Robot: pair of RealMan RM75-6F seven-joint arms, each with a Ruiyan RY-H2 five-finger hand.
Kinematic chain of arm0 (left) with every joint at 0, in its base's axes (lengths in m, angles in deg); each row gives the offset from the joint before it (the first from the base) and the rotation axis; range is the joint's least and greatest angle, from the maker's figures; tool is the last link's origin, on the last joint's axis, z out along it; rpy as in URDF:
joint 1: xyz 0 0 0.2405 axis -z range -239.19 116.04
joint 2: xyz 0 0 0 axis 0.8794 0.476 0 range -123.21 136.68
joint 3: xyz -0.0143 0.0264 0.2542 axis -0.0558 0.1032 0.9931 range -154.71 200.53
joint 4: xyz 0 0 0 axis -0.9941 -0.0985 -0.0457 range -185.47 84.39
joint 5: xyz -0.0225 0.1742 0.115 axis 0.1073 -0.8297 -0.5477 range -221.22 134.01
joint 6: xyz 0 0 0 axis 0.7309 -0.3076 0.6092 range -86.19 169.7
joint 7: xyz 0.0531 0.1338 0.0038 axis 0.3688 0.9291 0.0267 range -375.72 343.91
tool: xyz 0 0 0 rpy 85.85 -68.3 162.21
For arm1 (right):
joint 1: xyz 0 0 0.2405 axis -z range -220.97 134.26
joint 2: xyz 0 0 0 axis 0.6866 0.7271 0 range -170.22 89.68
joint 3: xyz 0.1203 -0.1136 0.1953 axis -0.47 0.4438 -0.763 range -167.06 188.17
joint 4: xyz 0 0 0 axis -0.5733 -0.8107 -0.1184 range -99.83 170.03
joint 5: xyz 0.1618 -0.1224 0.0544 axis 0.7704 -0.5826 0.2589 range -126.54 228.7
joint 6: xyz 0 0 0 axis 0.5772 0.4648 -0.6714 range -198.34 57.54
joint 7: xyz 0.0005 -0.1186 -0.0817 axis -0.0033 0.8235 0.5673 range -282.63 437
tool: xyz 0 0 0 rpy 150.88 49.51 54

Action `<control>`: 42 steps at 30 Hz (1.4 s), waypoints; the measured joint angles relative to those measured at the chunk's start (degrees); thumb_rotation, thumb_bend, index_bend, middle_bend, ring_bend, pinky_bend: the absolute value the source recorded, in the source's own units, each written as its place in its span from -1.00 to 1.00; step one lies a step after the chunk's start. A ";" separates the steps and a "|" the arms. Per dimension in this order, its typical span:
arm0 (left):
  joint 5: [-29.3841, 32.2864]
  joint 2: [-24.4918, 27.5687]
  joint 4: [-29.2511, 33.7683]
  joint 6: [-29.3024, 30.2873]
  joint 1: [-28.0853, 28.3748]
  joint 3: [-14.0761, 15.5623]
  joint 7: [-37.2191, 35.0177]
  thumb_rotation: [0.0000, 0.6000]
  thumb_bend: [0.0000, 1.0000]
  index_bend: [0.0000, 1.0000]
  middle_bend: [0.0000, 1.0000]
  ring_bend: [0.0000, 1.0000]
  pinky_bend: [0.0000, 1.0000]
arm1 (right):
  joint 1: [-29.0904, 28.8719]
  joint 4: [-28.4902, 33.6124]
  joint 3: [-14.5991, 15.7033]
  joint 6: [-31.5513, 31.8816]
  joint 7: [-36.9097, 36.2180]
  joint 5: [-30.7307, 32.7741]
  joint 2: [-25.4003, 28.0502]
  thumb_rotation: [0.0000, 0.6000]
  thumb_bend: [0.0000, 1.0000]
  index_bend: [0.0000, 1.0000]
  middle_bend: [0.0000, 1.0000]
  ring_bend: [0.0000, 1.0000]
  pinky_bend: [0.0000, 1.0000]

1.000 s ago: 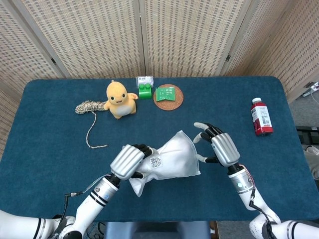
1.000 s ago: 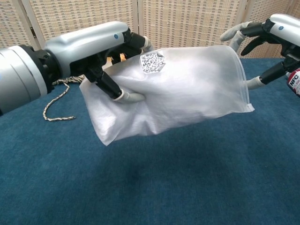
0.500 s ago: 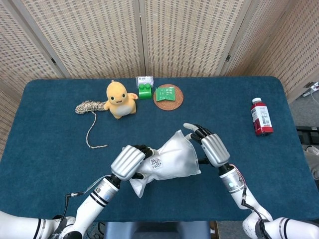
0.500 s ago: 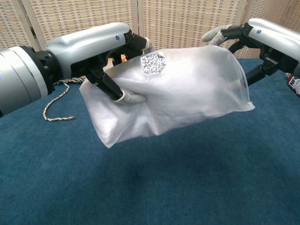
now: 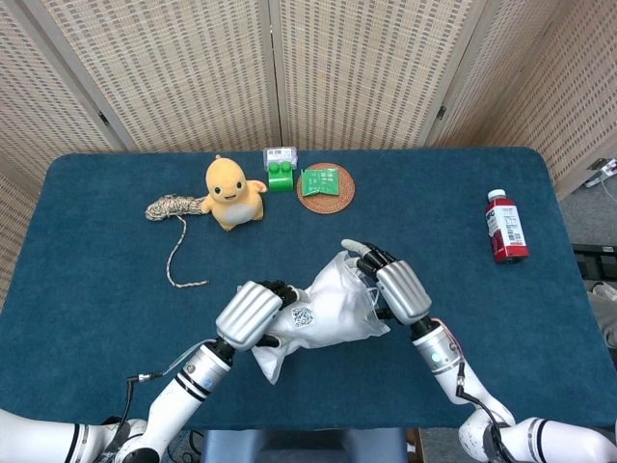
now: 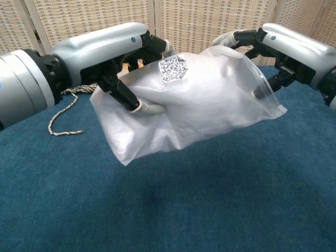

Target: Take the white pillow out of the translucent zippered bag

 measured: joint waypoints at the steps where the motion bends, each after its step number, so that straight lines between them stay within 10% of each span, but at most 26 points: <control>1: -0.02 0.02 0.06 -0.02 -0.02 -0.02 0.02 1.00 -0.38 -0.22 -0.02 -0.15 0.09 | -0.14 -0.05 -0.09 0.01 0.01 0.04 -0.27 1.00 -0.80 -0.30 -0.72 -0.75 -0.42; 14: 0.27 0.11 -0.29 -0.35 -0.50 -0.01 -0.26 1.00 -0.38 -0.22 -0.02 -0.15 0.09 | -1.22 -1.47 -1.33 0.97 1.56 1.53 -3.29 1.00 0.01 0.23 -0.62 -0.75 -0.42; 34: 1.95 0.55 -2.14 -0.37 -1.77 1.00 0.77 1.00 -0.41 -0.45 -0.02 -0.20 0.09 | -4.54 -1.76 -3.17 -1.99 4.27 3.48 -3.62 1.00 0.08 0.32 -0.58 -0.75 -0.42; 42: 1.61 1.04 -2.88 0.33 -2.77 1.96 1.71 1.00 -0.75 -0.87 -0.50 -0.48 0.01 | -7.22 -4.48 -3.97 -4.73 4.27 4.78 -5.86 1.00 0.08 0.32 -0.58 -0.75 -0.42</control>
